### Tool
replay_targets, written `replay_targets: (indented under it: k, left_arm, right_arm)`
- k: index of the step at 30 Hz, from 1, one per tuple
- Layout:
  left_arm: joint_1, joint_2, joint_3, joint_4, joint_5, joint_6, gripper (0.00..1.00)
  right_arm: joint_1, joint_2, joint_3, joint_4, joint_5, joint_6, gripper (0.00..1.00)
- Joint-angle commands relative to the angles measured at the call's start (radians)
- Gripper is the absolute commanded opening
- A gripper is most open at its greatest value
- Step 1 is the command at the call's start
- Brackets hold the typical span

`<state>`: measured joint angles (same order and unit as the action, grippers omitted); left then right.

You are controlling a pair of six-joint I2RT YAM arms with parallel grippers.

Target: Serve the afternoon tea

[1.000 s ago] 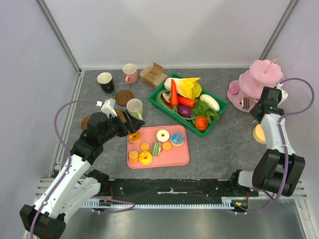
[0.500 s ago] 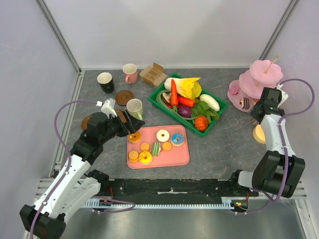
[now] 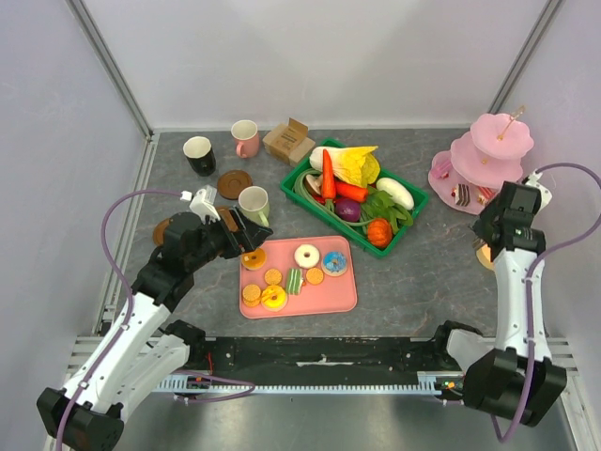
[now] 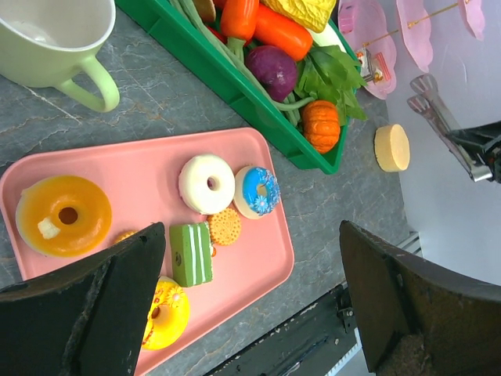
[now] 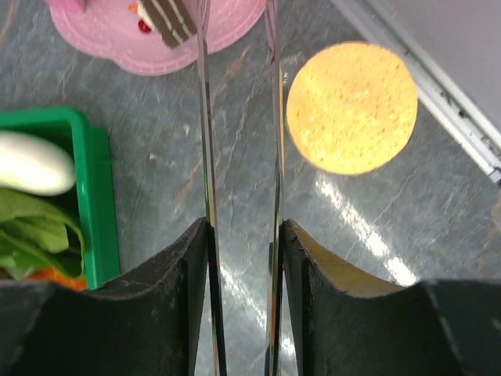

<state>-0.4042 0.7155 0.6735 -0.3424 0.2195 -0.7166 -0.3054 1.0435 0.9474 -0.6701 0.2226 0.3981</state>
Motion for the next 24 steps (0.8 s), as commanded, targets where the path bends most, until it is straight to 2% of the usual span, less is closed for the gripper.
replay_targets:
  k: [1,6,10,13,16,18,21,24]
  left_arm:
    - [0.002,0.004,0.009,0.008,0.003,-0.023,0.98]
    - [0.004,0.016,0.015,-0.006,-0.009,-0.023,0.98]
    - [0.004,0.021,0.018,-0.010,-0.009,-0.026,0.98]
    - [0.002,0.021,0.020,-0.018,-0.020,-0.026,0.98]
    - [0.004,0.019,0.026,-0.027,-0.026,-0.026,0.98]
    - [0.004,0.018,0.026,-0.033,-0.028,-0.027,0.98]
    - [0.002,0.018,0.026,-0.038,-0.029,-0.032,0.98]
    - [0.004,0.019,0.023,-0.052,-0.042,-0.033,0.98]
  right_arm:
    - [-0.004,-0.100,-0.041,-0.071,-0.115,0.012,0.48]
    - [-0.003,-0.178,-0.050,-0.121,-0.228,0.002,0.49]
    - [-0.003,-0.227,-0.036,-0.152,-0.385,-0.015,0.49]
    - [-0.003,-0.258,-0.010,-0.163,-0.564,-0.041,0.49]
    - [0.000,-0.275,0.013,-0.160,-0.834,-0.059,0.49]
    - [0.047,-0.281,0.024,-0.139,-0.917,-0.045,0.49]
    - [0.152,-0.298,0.019,-0.079,-0.947,0.008,0.49]
    - [0.341,-0.290,0.004,-0.002,-0.905,0.097,0.49]
